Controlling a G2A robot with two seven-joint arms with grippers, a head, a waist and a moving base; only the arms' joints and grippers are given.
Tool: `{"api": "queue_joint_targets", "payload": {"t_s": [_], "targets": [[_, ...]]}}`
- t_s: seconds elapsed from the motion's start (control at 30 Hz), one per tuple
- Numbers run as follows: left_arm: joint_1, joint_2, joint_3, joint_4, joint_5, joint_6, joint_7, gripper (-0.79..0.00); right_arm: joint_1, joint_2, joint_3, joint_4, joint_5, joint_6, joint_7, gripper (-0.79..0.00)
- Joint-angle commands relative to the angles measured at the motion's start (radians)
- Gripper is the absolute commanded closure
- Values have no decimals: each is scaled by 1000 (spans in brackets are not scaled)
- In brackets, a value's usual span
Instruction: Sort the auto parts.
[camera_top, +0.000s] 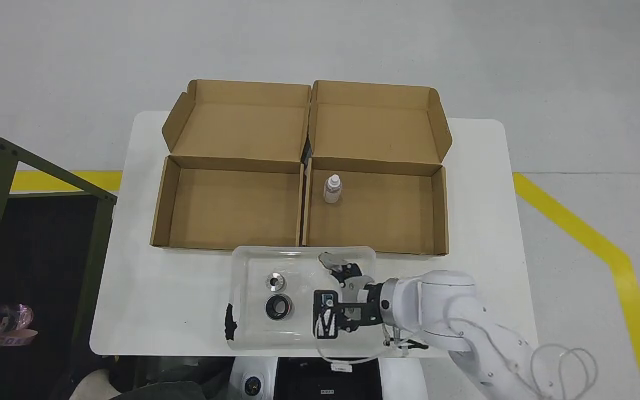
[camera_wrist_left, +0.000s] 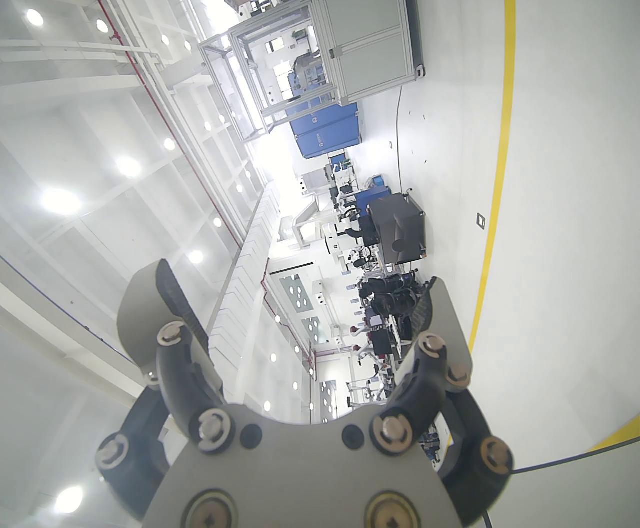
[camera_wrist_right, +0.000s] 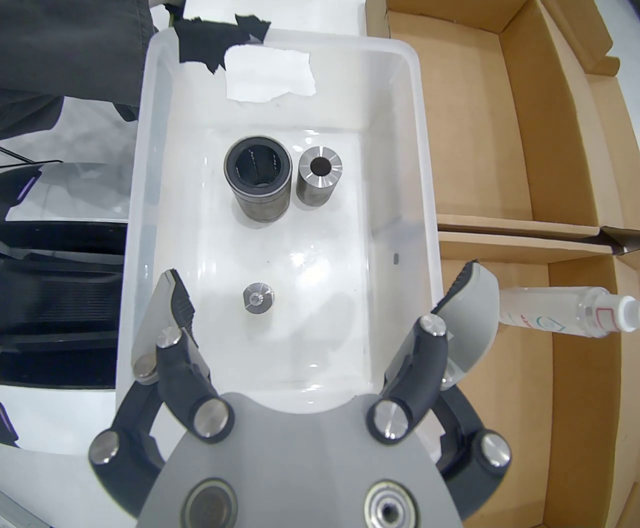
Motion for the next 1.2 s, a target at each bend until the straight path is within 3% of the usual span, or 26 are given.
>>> {"api": "queue_joint_targets", "payload": {"t_s": [0.0,0.77,0.97,1.17], "targets": [[0,0,0,0,0,0,0,-785,1,0,-6,0,-19,9,10,-785],[0,0,0,0,0,0,0,-785,60,-16,-142,94,-54,51,155,-776],[0,0,0,0,0,0,0,-785,73,-20,-166,119,-45,54,167,-643],[0,0,0,0,0,0,0,-785,86,-23,-183,139,-35,55,170,-354]]}}
